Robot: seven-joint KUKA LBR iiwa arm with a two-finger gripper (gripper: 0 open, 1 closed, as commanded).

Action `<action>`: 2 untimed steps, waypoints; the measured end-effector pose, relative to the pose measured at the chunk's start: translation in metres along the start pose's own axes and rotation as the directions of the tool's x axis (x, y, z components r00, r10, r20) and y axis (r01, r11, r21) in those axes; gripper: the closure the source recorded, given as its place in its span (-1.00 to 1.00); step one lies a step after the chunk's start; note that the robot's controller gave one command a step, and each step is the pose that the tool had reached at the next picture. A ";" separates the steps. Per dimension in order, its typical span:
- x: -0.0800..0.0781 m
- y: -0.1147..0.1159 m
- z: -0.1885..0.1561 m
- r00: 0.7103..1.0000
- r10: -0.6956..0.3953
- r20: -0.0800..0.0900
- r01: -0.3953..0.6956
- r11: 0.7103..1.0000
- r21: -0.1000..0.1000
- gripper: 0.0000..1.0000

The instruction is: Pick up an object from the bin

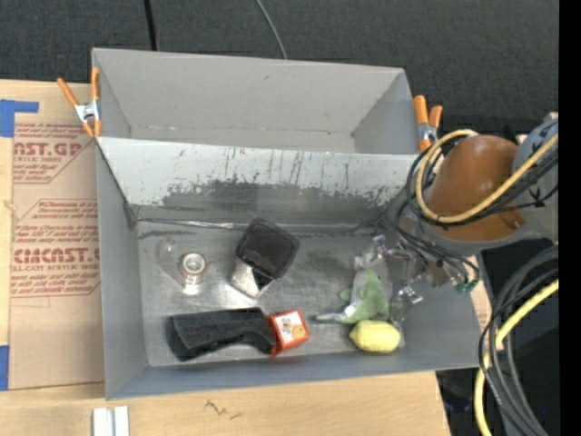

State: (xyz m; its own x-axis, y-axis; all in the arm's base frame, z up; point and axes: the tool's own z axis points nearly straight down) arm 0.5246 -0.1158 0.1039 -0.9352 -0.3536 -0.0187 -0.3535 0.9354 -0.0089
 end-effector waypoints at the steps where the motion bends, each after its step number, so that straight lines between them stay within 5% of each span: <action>1: 0.018 -0.019 0.033 1.000 -0.018 -0.016 0.018 1.000 -0.009 -1.00; 2: 0.006 0.039 0.031 0.893 -0.451 -0.008 0.450 0.893 -0.010 1.00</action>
Offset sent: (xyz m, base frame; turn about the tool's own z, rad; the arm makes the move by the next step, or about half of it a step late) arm -0.0216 0.0334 -0.0339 -0.4676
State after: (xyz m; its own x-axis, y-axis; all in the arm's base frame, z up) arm 0.5057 -0.0820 0.0724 -0.6758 -0.7370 -0.0046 -0.7370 0.6758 -0.0068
